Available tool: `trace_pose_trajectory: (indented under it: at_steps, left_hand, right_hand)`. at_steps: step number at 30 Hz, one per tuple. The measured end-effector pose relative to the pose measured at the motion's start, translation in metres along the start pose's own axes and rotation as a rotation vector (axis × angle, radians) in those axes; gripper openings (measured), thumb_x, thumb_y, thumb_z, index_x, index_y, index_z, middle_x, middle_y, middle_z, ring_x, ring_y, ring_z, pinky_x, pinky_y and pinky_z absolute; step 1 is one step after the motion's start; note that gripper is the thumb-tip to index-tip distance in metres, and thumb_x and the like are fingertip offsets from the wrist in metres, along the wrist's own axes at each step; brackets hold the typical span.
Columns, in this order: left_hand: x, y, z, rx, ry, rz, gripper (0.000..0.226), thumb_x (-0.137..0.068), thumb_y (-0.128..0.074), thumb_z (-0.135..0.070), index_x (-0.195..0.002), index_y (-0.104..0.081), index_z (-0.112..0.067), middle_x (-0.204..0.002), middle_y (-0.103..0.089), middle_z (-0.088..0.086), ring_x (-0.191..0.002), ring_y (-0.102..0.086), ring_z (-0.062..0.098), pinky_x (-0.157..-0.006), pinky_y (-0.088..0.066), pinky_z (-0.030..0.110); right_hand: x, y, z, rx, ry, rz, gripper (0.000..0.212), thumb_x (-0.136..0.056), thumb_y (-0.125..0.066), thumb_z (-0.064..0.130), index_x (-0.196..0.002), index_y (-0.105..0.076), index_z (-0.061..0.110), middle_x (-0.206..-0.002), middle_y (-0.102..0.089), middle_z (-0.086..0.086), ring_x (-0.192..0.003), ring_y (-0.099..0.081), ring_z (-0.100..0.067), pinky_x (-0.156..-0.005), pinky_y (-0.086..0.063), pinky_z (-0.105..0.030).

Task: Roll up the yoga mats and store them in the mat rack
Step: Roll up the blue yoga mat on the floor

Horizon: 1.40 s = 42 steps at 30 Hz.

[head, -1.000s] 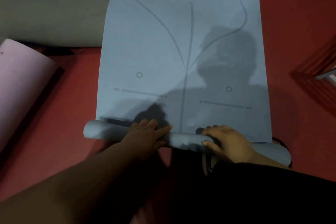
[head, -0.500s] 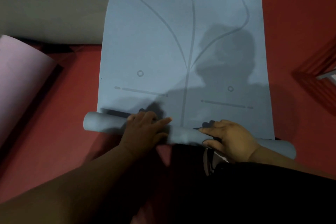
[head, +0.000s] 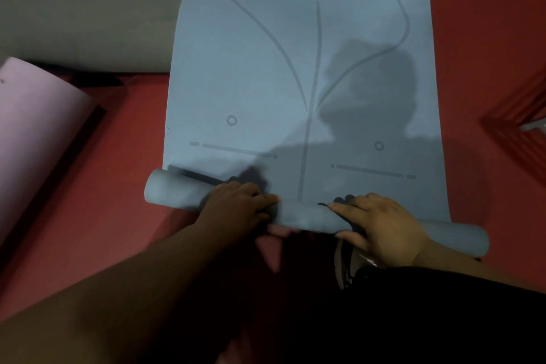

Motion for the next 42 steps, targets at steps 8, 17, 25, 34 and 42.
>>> trace_pose_trajectory:
  at_steps: [8, 17, 25, 34, 42]
  left_hand:
    - [-0.003, 0.014, -0.006, -0.009, 0.03, 0.122, 0.053, -0.095, -0.034, -0.061, -0.145, -0.047, -0.047, -0.123, -0.066, -0.002, -0.112, -0.063, 0.028, -0.094, -0.048, 0.039]
    - [-0.014, 0.018, -0.002, 0.061, 0.114, 0.222, 0.044, -0.099, -0.048, -0.054, -0.143, -0.05, -0.048, -0.13, -0.065, 0.001, -0.121, -0.06, 0.027, -0.096, -0.047, 0.037]
    - [-0.02, 0.021, 0.0, 0.142, 0.212, 0.048, 0.053, -0.089, -0.067, -0.049, -0.139, -0.051, -0.041, -0.136, -0.059, -0.004, -0.126, -0.055, 0.027, -0.102, -0.042, 0.043]
    - [0.007, 0.01, -0.002, -0.048, 0.08, -0.134, 0.06, -0.073, -0.069, -0.057, -0.129, -0.064, -0.036, -0.114, -0.063, -0.002, -0.108, -0.06, 0.027, -0.102, -0.045, 0.055]
    - [-0.023, 0.024, 0.011, -0.015, 0.075, 0.075, 0.056, -0.096, -0.056, -0.055, -0.15, -0.044, -0.043, -0.138, -0.054, -0.005, -0.134, -0.045, 0.021, -0.113, -0.026, 0.039]
  right_hand:
    - [-0.02, 0.006, -0.019, -0.28, -0.138, 0.201, 0.048, -0.098, -0.051, 0.058, -0.145, -0.042, 0.056, -0.134, -0.061, 0.021, -0.12, -0.057, -0.004, -0.104, -0.046, -0.03]
    - [-0.015, 0.002, -0.009, -0.122, -0.167, -0.036, 0.048, -0.093, -0.049, 0.057, -0.137, -0.058, 0.042, -0.112, -0.063, 0.008, -0.097, -0.057, -0.02, -0.082, -0.051, -0.041]
    - [-0.007, -0.002, -0.009, -0.11, -0.209, 0.011, 0.059, -0.089, -0.041, 0.072, -0.136, -0.06, 0.041, -0.102, -0.057, 0.011, -0.091, -0.051, -0.013, -0.076, -0.05, -0.038]
    - [-0.022, 0.004, -0.018, -0.187, -0.273, 0.116, 0.055, -0.09, -0.042, 0.067, -0.141, -0.052, 0.049, -0.093, -0.048, 0.012, -0.091, -0.049, -0.014, -0.083, -0.048, -0.039]
    - [-0.021, 0.006, -0.012, 0.027, -0.261, 0.102, 0.075, -0.086, -0.027, 0.079, -0.148, -0.046, 0.041, -0.122, -0.051, 0.01, -0.108, -0.047, -0.018, -0.095, -0.044, -0.04]
Point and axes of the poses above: each hand's wrist, its own x-axis away from the middle knuckle, its own y-axis out of the back of the hand, z = x × y, the point moved 4 cm from there along -x, towards the middle knuckle
